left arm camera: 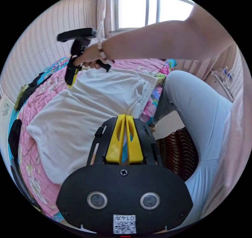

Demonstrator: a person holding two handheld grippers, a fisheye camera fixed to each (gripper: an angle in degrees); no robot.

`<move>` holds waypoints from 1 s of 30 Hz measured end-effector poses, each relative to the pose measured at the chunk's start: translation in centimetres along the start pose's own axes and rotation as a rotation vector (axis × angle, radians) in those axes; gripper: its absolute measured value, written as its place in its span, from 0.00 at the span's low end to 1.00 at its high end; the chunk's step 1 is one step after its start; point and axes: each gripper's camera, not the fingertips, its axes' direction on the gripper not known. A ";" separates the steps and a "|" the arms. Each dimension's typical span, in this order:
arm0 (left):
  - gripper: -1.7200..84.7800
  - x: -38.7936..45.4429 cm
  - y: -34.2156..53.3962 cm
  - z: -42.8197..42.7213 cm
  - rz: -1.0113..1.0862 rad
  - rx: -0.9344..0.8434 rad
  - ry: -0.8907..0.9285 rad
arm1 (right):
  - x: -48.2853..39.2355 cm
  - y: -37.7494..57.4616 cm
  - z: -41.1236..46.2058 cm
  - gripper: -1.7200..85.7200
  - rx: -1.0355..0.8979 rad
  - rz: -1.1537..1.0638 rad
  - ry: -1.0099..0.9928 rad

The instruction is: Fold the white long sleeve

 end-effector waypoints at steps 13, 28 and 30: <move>0.22 5.9 -5.4 0.3 0.031 0.163 0.037 | 10.6 25.9 -11.3 0.06 -0.115 0.592 -0.138; 0.06 7.1 -10.9 2.9 -0.025 0.058 0.002 | 20.0 22.9 -21.4 0.17 0.288 0.454 -0.466; 0.06 6.9 -10.9 2.7 -0.028 0.057 0.004 | 23.6 22.3 -19.7 0.18 0.333 0.547 -0.468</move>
